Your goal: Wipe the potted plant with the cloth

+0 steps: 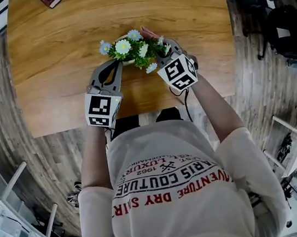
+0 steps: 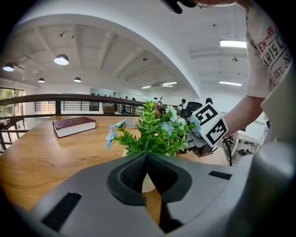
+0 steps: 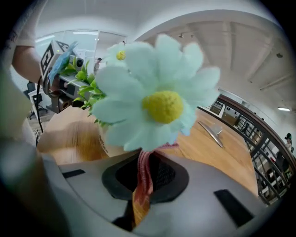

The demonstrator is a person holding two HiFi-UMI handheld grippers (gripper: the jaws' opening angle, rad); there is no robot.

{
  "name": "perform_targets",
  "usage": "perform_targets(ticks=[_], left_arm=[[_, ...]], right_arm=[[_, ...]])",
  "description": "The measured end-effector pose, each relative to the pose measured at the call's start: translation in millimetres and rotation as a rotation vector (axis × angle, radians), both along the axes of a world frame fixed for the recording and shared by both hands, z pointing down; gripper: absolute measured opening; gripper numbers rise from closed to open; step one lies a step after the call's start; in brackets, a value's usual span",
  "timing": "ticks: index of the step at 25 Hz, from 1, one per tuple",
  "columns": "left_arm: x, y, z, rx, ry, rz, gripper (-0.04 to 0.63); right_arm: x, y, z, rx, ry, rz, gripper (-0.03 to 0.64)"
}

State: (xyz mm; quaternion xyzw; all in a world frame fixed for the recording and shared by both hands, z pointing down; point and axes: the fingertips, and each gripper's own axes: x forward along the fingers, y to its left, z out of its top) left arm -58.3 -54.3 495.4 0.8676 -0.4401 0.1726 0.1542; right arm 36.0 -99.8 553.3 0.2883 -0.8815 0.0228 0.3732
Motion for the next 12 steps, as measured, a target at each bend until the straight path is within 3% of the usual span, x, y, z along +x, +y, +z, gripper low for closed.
perform_targets(ticks=[9,12], left_arm=[[0,-3,1,-0.04,0.08,0.045,0.015],[2,-4,0,-0.054,0.073,0.076,0.015]], right_arm=[[-1,15,9,0.038,0.11,-0.113,0.037],[-1,23,10,0.034,0.131,-0.122,0.037]])
